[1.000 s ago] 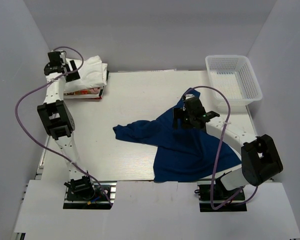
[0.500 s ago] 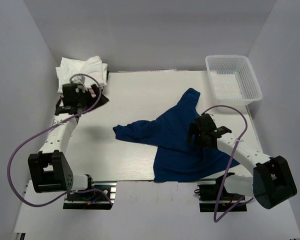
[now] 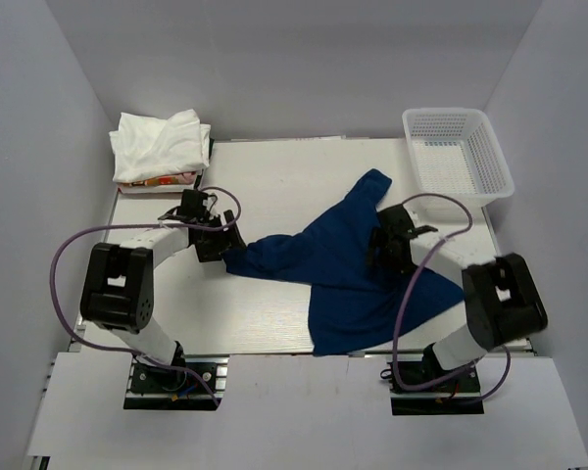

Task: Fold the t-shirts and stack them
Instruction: Flatten out the tshirt

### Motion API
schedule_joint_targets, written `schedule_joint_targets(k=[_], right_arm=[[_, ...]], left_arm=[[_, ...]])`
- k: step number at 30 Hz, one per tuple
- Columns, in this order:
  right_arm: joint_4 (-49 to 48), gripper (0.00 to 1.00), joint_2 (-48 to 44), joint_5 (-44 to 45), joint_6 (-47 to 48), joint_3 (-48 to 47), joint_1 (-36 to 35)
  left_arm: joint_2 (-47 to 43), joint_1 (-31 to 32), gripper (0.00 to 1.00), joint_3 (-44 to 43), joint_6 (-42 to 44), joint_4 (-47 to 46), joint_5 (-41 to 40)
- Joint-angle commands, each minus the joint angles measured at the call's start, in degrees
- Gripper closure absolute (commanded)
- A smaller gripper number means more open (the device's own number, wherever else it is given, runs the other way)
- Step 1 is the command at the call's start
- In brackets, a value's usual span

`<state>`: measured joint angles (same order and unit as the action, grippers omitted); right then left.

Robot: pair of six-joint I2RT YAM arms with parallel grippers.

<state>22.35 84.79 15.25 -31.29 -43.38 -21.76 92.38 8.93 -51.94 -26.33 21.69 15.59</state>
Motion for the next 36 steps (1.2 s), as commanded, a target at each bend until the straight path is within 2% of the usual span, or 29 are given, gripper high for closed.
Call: schedule_joint_targets(k=[1, 8, 10, 11, 14, 16, 21, 25, 32, 36], right_arm=[[-7.9, 0.1, 8.5, -2.7, 4.9, -6.0, 0.8], [-8.5, 0.1, 22.5, -2.6, 11.7, -23.2, 2.5], [-6.4, 0.1, 22.4, -2.8, 14.7, -28.9, 2.2], [-6.7, 0.1, 21.6, -3.8, 15.0, -29.3, 1.6], [-8.5, 0.1, 15.9, -6.7, 16.8, -27.1, 0.8], [-9.2, 0.1, 10.1, -7.2, 17.0, -22.3, 0.2], [-5.7, 0.1, -0.1, -9.3, 17.0, -10.9, -3.9], [3.3, 0.1, -8.1, -10.8, 16.6, -6.3, -12.4], [11.0, 0.11, -10.8, -10.7, 10.8, 0.2, -27.0], [10.3, 0.14, -10.4, -8.6, 5.7, 4.3, -29.6]], left_arm=[[1.5, 1.0, 0.11, -1.6, -0.3, -0.7, -1.7], [6.1, 2.7, 0.29, -3.8, -0.3, -0.2, -2.2], [6.6, 3.3, 0.43, -3.8, -0.3, -0.2, -2.2], [6.6, 3.9, 0.55, -3.8, 0.2, -0.2, -2.8], [6.0, 4.4, 0.77, -3.8, 0.2, -0.2, -2.9], [5.4, 5.0, 1.0, -3.2, 0.2, -0.2, -3.4], [-0.6, 6.1, 1.0, -0.4, -1.7, 0.4, -8.4], [-8.0, 6.6, 1.0, 2.0, -2.3, 1.5, -10.9], [-19.7, 8.3, 1.0, 5.1, -4.5, 2.0, -11.6], [-24.3, 8.8, 1.0, 5.7, -5.7, 2.6, -12.8]])
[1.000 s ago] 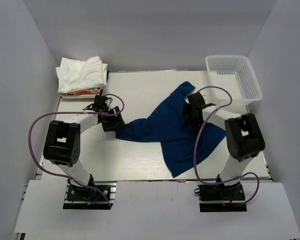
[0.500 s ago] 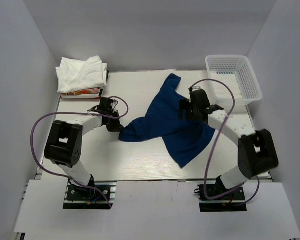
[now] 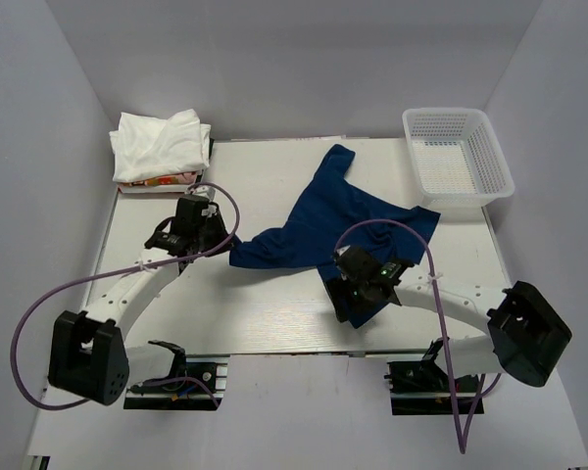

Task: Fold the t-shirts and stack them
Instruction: Flatten out the tshirt

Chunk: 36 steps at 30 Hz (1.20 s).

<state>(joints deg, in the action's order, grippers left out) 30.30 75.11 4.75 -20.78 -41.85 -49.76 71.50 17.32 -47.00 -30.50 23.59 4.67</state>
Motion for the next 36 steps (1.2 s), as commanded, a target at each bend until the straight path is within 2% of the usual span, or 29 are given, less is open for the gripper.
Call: schedule_joint_targets(k=[1, 3, 4, 6, 9, 10, 12, 13, 14, 16, 18, 21, 22, 24, 27, 31, 32, 33, 35, 36], right_arm=[[1.7, 0.18, -0.4, 2.2, -5.9, 3.7, -1.7], [0.6, 0.3, 0.5, 5.0, -8.0, 5.5, -2.2], [0.7, 0.45, 0.6, 5.6, -8.7, 5.7, -2.4], [0.9, 0.62, 0.4, 6.9, -10.0, 5.6, -2.7], [3.3, 0.99, -2.4, 9.1, -11.6, 5.9, -2.8], [4.3, 1.0, -3.0, 13.5, -13.0, 5.9, -2.8], [7.8, 1.0, -7.8, 16.8, -14.8, 4.3, -2.7], [8.8, 1.0, -9.3, 22.8, -15.6, 2.1, -2.7], [9.8, 1.0, -14.0, 24.9, -16.7, -0.6, -2.5], [11.8, 1.0, -17.3, 31.3, -16.8, -5.0, -2.4], [10.3, 1.0, -23.7, 38.2, -15.0, -9.9, -2.4], [5.2, 1.0, -29.5, 43.5, -8.9, -15.1, -2.4], [1.9, 1.0, -30.4, 44.0, -3.6, -16.2, -2.4], [-0.1, 1.0, -32.0, 45.1, -0.4, -21.5, -2.4], [-4.0, 1.0, -31.8, 44.0, 12.1, -29.2, -2.2], [-7.0, 1.0, -30.3, 40.8, 19.7, -37.4, -2.4], [-6.8, 1.0, -30.2, 39.7, 20.4, -41.9, -2.4], [-6.4, 1.0, -29.7, 37.2, 23.6, -43.6, -2.4], [-5.2, 1.0, -28.6, 35.1, 24.2, -50.0, -2.4], [-2.5, 1.0, -28.4, 30.9, 24.6, -51.6, -2.2]], left_arm=[[-4.1, 0.4, 1.0, 0.8, -1.5, 0.7, -1.9], [-5.2, 0.4, 1.0, 0.8, -2.0, 1.3, -1.9], [-5.9, 0.4, 1.0, 0.2, -2.0, 1.3, -2.4], [-6.5, 0.4, 1.0, -0.4, -2.5, 1.3, -2.4], [-8.0, 0.4, 1.0, -1.9, -3.3, 0.7, -1.2], [-8.0, 0.4, 1.0, -3.2, -3.3, 0.7, -0.5], [-9.3, 0.4, 1.0, -4.7, -3.9, 0.0, 0.1], [-10.1, 0.4, 1.0, -6.9, -3.9, -0.6, 0.1], [-10.7, 0.4, 1.0, -8.0, -4.6, -0.7, 0.1], [-11.2, 0.4, 1.0, -11.3, -5.2, -2.8, -1.3], [-12.0, 0.4, 1.0, -15.5, -5.7, -2.8, -4.9], [-9.9, -0.6, 1.0, -22.9, -6.3, -0.3, -8.6], [-9.3, -0.6, 1.0, -24.7, -6.9, 0.4, -9.5], [-8.4, -0.6, 1.0, -29.8, -6.9, 1.6, -11.7], [-7.5, -0.6, 1.0, -37.3, -6.9, 4.3, -14.5], [-8.7, -0.6, 1.0, -44.3, -5.1, 6.7, -19.8], [-10.3, -0.6, 1.0, -46.0, -4.4, 7.2, -21.4], [-11.2, -0.6, 1.0, -46.9, -3.1, 7.3, -22.1], [-12.9, -0.6, 1.0, -49.7, -1.5, 8.6, -22.7], [-13.8, -0.6, 1.0, -50.4, -0.5, 8.6, -22.7]])
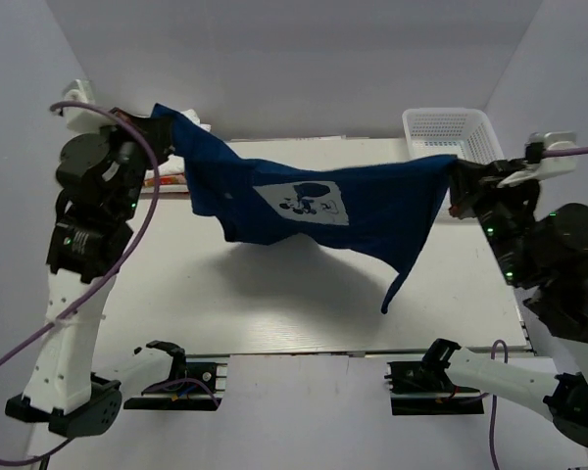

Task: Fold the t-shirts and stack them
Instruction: Flatten out the tshirt

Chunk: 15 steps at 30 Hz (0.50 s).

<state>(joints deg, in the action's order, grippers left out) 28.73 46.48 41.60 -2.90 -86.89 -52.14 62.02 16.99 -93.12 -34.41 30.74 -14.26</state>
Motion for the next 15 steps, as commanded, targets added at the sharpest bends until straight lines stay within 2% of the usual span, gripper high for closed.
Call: schedule_joint_targets(k=[1, 7, 10, 15], right_arm=[[-0.3, 1.0, 1.1, -7.1, 7.6, -7.8, 0.1], [7.5, 1.0, 3.6, -18.3, 10.3, -22.6, 0.2], [8.2, 1.0, 2.7, -21.0, 10.4, -23.5, 0.2], [3.8, 1.0, -0.8, -21.5, 9.8, -17.8, 0.3]], left_arm=[[-6.4, -0.3, 1.0, -5.0, 4.8, 1.4, -3.8], [-10.2, -0.3, 1.0, -14.7, 8.4, 2.0, -1.8], [-10.8, -0.3, 1.0, -19.0, 10.3, 2.0, 0.7], [-6.7, -0.3, 1.0, -27.2, 12.3, 2.3, 3.2]])
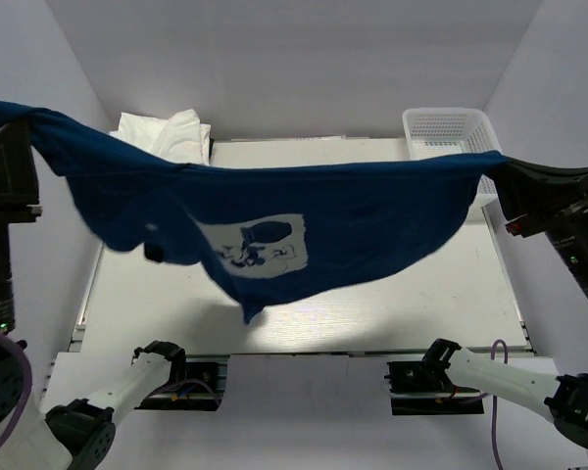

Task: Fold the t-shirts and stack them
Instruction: Flatten out the tshirt

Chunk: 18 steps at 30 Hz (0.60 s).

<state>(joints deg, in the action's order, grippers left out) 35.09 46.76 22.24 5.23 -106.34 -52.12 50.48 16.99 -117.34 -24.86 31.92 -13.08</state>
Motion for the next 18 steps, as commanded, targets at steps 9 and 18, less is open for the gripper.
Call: schedule_joint_targets(k=[9, 18], right_arm=[[-11.4, 1.0, 1.4, 22.8, 3.0, 15.0, 0.1], [-37.7, 1.0, 9.3, 33.3, -0.8, 45.5, 11.1]], left_arm=[[14.6, 0.2, 1.0, 4.3, 4.6, -2.7, -4.0], [34.7, -1.1, 1.0, 25.0, 0.9, -10.7, -9.9]])
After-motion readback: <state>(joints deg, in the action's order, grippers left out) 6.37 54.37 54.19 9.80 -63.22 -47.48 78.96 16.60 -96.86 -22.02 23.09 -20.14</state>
